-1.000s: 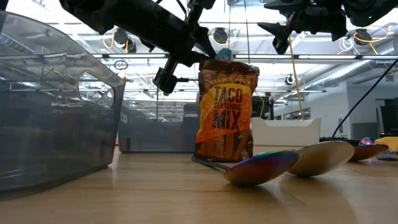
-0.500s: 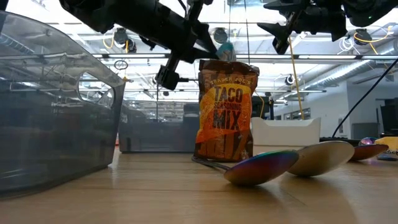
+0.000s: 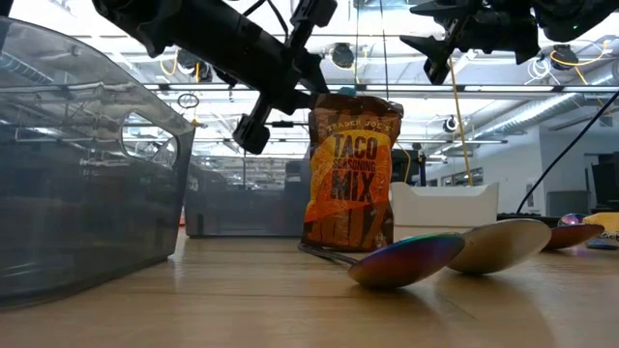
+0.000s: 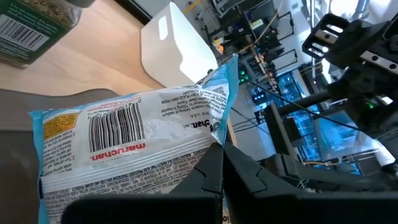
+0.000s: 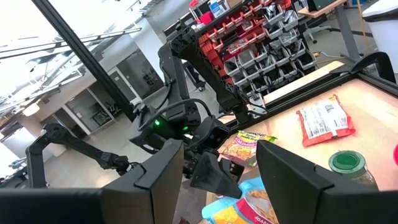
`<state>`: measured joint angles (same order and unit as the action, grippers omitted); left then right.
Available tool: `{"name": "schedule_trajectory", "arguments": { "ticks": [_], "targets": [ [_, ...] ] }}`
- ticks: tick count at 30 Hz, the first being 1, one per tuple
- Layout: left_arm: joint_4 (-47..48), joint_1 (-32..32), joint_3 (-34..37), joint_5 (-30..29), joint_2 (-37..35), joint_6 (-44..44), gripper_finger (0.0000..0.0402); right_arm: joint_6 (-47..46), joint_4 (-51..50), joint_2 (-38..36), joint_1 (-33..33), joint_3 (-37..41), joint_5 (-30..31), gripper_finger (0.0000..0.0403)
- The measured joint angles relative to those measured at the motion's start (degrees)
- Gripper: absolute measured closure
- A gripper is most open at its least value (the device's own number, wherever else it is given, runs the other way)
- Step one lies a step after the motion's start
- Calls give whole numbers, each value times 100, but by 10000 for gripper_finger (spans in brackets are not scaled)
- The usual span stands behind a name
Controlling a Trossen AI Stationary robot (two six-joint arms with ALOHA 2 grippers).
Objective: Pick & Place Food Item
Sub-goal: Put the blue noodle pack into the top black bin, then put the top left purple spoon into the white bin
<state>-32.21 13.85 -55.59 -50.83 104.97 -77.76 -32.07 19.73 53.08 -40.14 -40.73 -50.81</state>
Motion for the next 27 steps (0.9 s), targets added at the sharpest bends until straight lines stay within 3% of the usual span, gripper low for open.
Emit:
{"name": "schedule_trajectory", "arguments": {
  "ticks": [13, 27],
  "targets": [
    [261, -1, 0, 0, 4, -229, 390, 22, 0, 0, -1, 0, 0, 206],
    [236, -7, 0, -4, 4, -194, 264, 0, -2, 0, -2, 0, -2, 206]
  ]
}}
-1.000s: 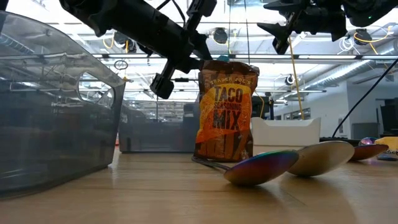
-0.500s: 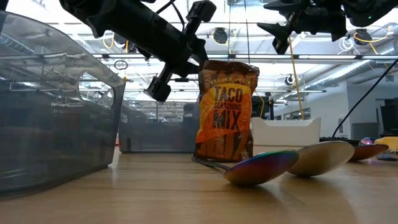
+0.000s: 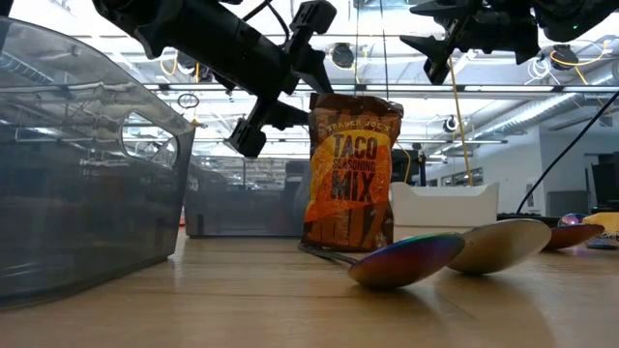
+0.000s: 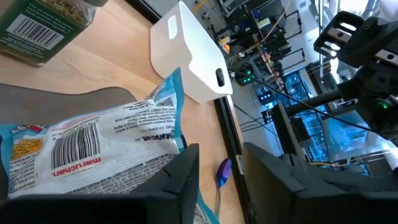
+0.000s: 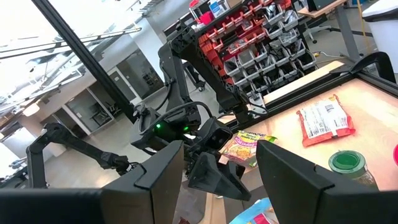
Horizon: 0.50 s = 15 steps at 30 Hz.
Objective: Pick & Place Food Item
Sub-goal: Put the top left purple spoon into the white bin
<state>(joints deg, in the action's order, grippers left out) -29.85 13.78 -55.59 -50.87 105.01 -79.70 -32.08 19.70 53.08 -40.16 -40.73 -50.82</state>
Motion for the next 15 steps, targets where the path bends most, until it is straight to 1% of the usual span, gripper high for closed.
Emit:
{"name": "schedule_trajectory", "arguments": {
  "ticks": [4, 7, 9, 12, 15],
  "targets": [
    [-52, -27, 0, 26, 0, 73, 231, 0, 0, 0, 2, 0, -1, 206],
    [-68, -93, 4, 252, -150, 487, 217, 0, 0, 0, 2, 0, -1, 206],
    [-77, -160, 4, 438, -363, 919, 213, 10, -20, 0, 1, 0, -1, 206],
    [-48, -283, 4, 676, -818, 1863, 211, 18, -62, -1, 2, 0, -1, 206],
    [330, -397, 2, 789, -1425, 2607, 211, 22, -117, -2, 2, 0, -1, 206]
  ]
}}
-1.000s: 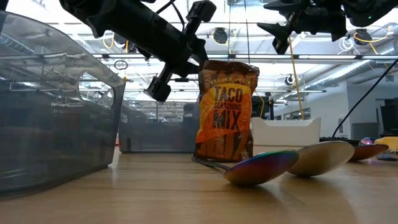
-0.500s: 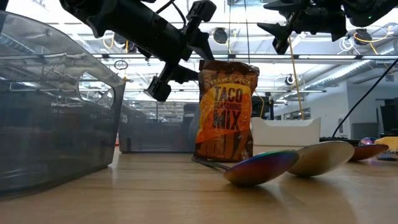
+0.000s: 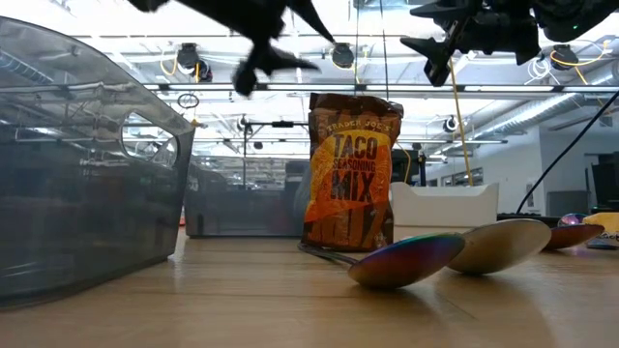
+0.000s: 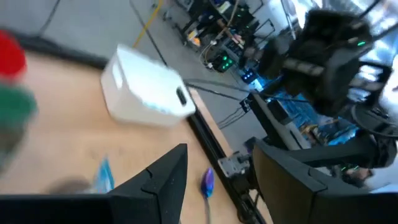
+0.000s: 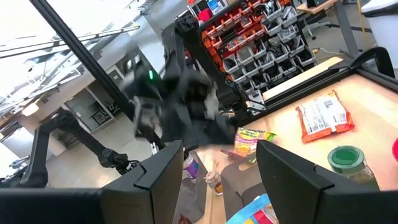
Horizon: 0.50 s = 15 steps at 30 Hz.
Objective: Pick & Place Food Item
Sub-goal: Put the top left purple spoon into the white bin
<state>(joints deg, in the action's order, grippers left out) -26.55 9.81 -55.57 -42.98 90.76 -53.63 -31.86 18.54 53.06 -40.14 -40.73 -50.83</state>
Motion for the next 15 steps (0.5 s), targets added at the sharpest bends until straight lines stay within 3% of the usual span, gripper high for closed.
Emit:
{"name": "schedule_trajectory", "arguments": {
  "ticks": [7, 15],
  "targets": [
    [1842, -160, -2, 63, -1591, 867, 211, 22, -91, 2, 0, 0, 0, 206],
    [3878, -158, -2, -132, -3099, 878, 211, 268, -180, 9, 1, 0, 106, 206]
  ]
}}
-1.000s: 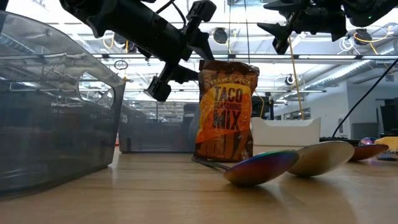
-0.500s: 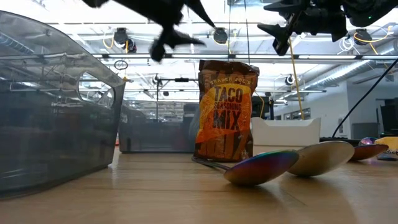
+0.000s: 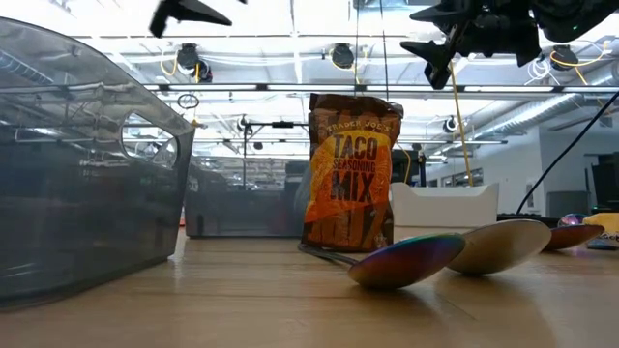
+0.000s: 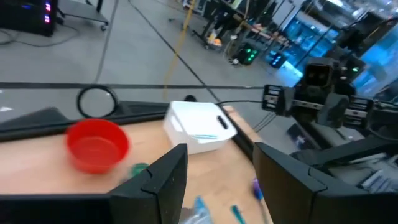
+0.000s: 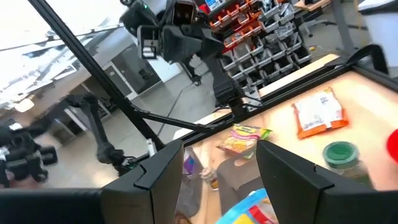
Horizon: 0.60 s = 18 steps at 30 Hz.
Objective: Pick & Place Food Item
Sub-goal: Put the top left purple spoon into the white bin
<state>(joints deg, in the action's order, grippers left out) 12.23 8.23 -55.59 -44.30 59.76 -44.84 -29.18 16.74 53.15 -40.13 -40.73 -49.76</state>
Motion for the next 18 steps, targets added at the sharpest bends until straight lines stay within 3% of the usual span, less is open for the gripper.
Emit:
{"name": "schedule_trajectory", "arguments": {
  "ticks": [5, 9, 14, 18],
  "targets": [
    [834, 0, 0, -153, -720, 251, 211, 178, -39, 115, 11, 0, 861, 206],
    [1236, 0, 0, -235, -1173, 652, 211, -9, -44, 306, 82, 0, 2027, 206],
    [1288, -1, 0, -237, -1503, 1311, 211, -368, -27, 665, 339, 0, 3402, 206],
    [1279, -2, 0, -237, -1611, 1708, 210, -1006, 220, 1071, 621, 0, 4074, 206]
  ]
}}
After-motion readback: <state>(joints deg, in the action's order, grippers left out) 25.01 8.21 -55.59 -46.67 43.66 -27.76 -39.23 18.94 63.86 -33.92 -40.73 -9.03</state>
